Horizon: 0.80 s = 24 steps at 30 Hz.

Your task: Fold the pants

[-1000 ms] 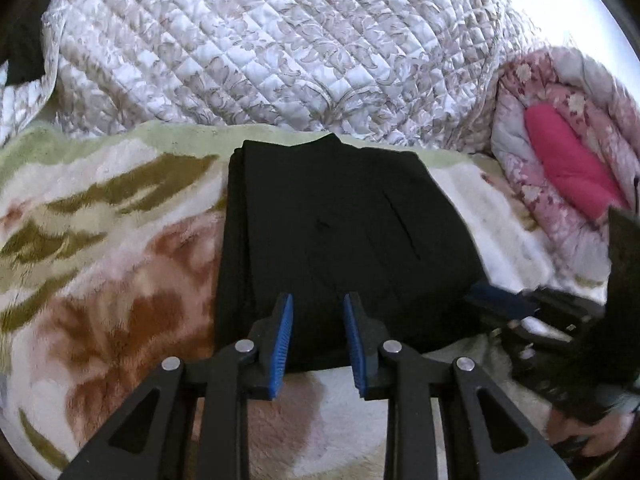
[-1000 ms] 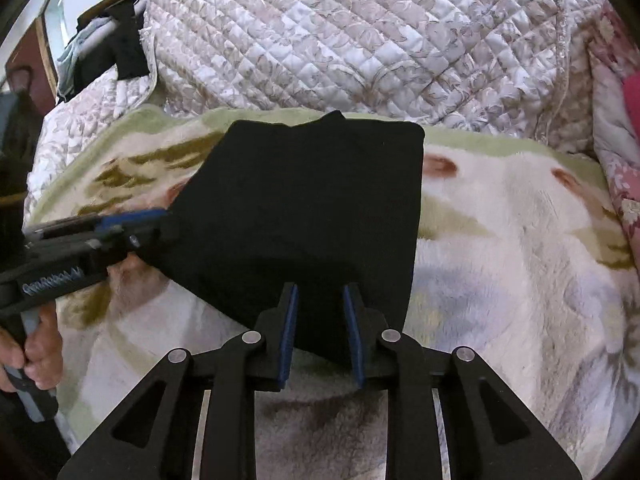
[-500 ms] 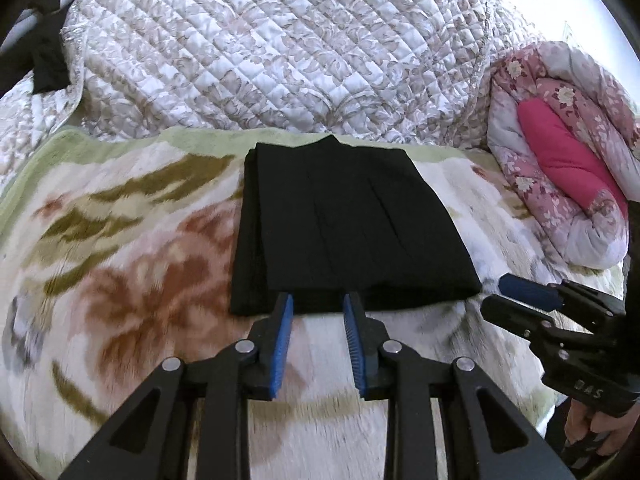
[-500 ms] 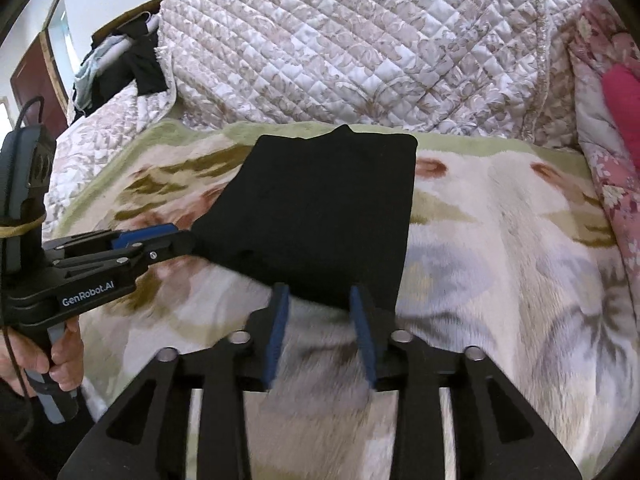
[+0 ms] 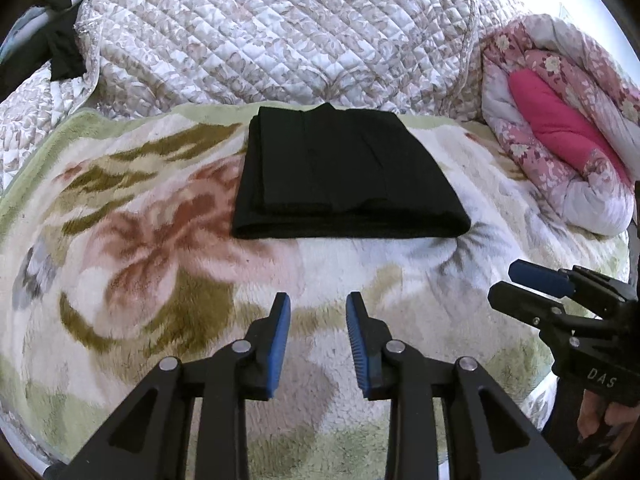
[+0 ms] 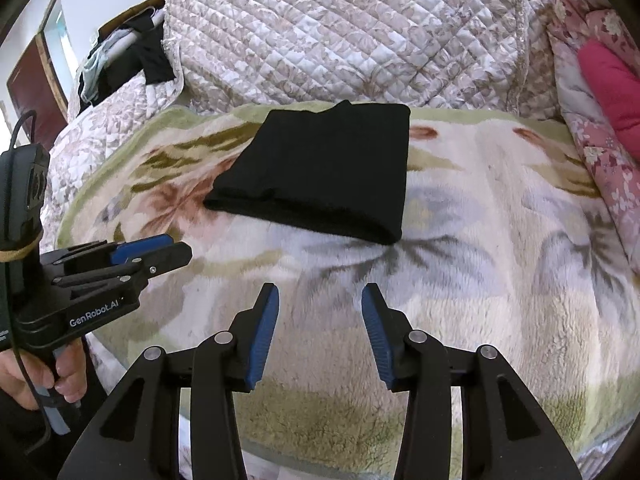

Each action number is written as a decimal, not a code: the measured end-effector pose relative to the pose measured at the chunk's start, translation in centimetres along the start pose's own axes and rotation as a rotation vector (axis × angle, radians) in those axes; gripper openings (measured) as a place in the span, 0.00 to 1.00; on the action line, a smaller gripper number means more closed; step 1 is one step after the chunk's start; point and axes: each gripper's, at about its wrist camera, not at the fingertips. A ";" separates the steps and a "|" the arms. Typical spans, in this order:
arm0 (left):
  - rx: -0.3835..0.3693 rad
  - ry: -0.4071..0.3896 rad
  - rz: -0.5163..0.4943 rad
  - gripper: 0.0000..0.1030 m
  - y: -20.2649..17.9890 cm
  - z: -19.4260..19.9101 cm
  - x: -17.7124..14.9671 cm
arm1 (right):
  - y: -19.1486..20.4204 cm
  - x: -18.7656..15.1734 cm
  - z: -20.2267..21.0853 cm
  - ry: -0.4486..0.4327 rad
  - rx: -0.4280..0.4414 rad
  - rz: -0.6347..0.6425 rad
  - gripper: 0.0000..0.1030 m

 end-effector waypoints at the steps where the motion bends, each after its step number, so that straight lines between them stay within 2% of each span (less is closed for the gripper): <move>1: 0.004 0.002 0.001 0.31 0.1 -0.2 0.1 | -0.1 0.1 -0.3 0.001 -0.003 -0.001 0.44; 12: 0.046 0.004 -0.001 0.36 1.1 -3.1 1.6 | -0.6 1.0 -3.4 0.029 -0.024 0.009 0.44; 16: 0.045 0.025 0.004 0.37 1.3 -4.2 1.3 | -0.8 0.8 -4.9 0.059 -0.034 0.008 0.44; 24: 0.034 0.008 0.006 0.41 1.3 -4.2 0.8 | -0.9 0.6 -5.3 0.051 -0.032 0.019 0.48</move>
Point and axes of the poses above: each gripper's, at about its wrist camera, not at the fingertips, and z roughly against the way its jaws point, y to its left, x to its top, and after that the axes turned 2 degrees about z, right-handed
